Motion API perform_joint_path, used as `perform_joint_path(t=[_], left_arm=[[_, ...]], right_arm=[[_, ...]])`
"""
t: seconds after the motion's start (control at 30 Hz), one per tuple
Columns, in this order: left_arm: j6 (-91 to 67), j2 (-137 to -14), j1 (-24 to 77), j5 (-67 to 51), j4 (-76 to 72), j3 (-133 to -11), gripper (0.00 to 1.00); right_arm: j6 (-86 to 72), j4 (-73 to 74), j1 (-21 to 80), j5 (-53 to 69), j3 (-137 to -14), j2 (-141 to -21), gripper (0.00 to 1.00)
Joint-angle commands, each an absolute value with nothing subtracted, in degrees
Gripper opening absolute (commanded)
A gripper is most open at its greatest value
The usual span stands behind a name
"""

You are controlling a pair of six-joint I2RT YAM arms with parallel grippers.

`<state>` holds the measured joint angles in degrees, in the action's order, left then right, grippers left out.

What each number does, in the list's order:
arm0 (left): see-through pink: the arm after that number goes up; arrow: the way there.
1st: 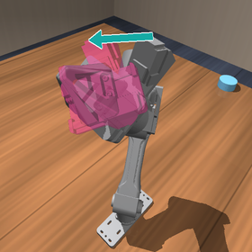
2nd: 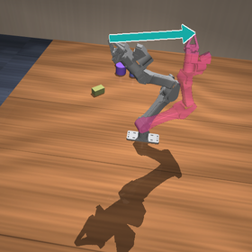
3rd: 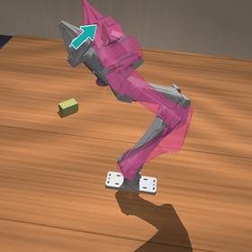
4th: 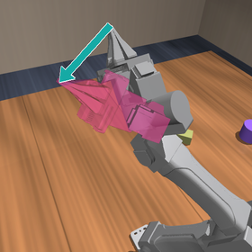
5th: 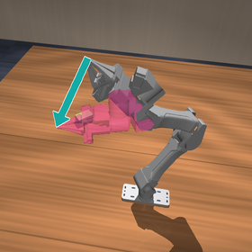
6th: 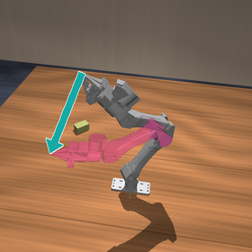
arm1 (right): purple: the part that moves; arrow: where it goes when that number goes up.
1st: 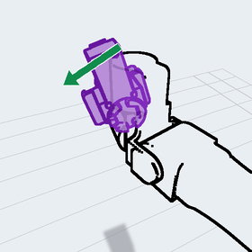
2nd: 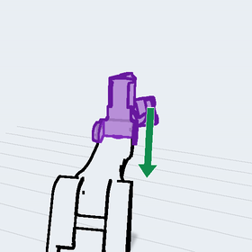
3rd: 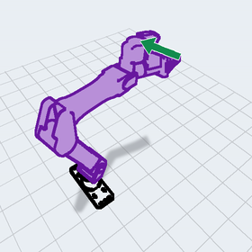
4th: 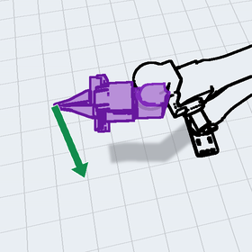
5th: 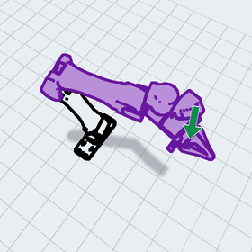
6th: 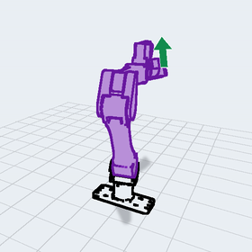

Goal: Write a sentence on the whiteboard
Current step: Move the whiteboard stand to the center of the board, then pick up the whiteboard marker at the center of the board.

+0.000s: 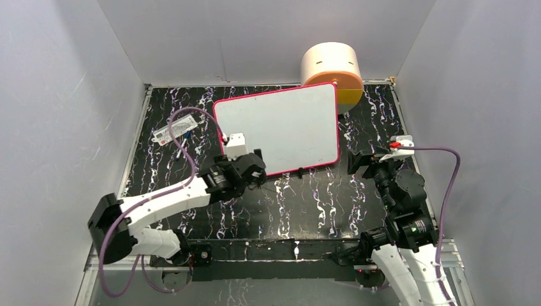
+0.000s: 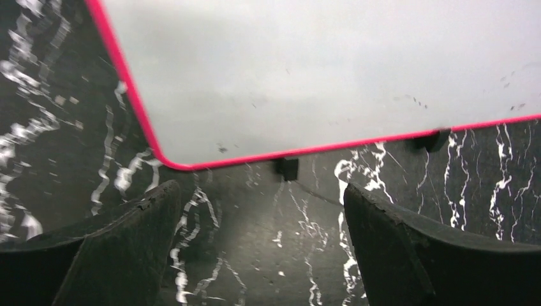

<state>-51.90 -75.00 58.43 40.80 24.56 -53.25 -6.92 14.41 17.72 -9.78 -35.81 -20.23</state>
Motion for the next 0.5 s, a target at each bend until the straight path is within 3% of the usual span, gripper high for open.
perform_joint_path(t=[0.0,0.23,0.47], left_arm=[[-39.7,-65.9,53.1,43.2,27.0,-52.7,0.96],[-28.6,-55.5,36.8,34.5,26.5,-52.9,0.98],[-20.3,-57.4,20.7,23.4,27.3,-57.7,0.98]], right_arm=[[-5.5,11.4,18.0,-10.8,-36.4,-20.7,0.99],[-5.0,11.4,18.0,-10.4,-36.4,-21.3,0.99],[-4.8,11.6,18.0,-10.3,-36.4,-21.4,0.99]])
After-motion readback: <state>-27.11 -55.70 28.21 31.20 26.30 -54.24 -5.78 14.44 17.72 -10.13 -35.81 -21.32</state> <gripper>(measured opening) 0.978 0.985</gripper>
